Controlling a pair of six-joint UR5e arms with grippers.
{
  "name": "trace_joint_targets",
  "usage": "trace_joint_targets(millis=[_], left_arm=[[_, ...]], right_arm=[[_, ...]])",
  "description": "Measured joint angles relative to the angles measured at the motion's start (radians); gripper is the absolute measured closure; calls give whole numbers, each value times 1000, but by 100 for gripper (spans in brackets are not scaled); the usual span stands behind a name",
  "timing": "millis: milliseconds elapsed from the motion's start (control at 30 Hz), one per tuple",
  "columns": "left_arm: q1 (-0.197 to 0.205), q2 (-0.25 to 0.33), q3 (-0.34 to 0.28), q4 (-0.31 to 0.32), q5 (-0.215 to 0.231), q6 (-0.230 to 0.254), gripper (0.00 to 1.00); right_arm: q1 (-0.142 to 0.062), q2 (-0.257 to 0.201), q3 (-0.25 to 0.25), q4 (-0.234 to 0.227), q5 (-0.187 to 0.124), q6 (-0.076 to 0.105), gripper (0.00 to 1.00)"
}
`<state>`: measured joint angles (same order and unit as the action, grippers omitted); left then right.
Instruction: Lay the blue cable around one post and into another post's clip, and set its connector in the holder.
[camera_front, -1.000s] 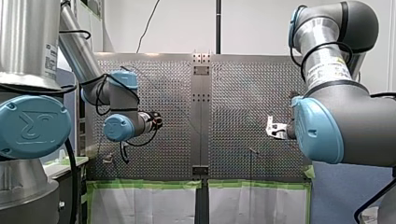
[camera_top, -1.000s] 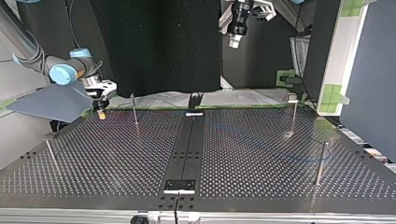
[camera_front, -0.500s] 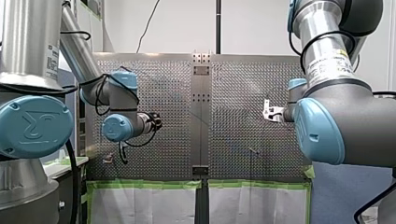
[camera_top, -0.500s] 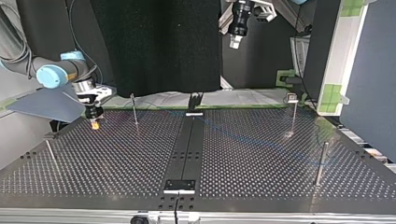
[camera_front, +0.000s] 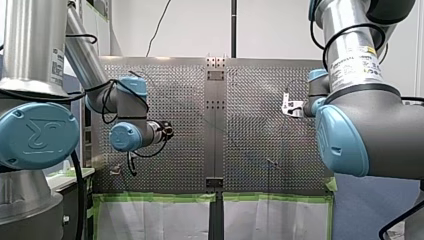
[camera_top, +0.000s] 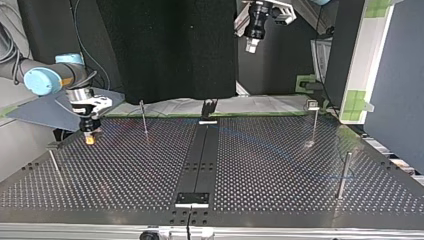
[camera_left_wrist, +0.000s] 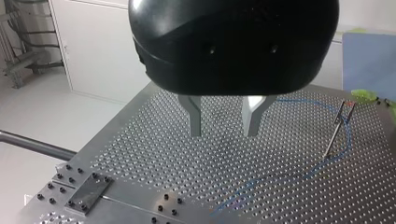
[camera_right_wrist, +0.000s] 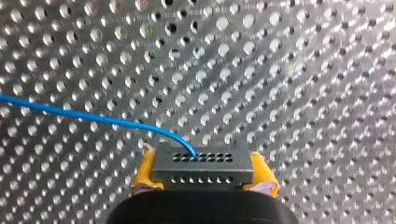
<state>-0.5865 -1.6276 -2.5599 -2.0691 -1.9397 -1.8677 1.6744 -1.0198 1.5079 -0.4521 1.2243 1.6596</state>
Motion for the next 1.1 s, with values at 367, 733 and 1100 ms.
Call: trace_joint_targets(millis=[367,733,1100], left_arm=[[10,0,0,1,-1,1,0],[23,-1,4,1,0,1,0],[33,-1,9,-8,2,1,0]], right_arm=[[-8,-1,1,23,97,-40,100],[-22,-11,1,43,109,-78,100],[-24,-77,1,85,110,-101,100]])
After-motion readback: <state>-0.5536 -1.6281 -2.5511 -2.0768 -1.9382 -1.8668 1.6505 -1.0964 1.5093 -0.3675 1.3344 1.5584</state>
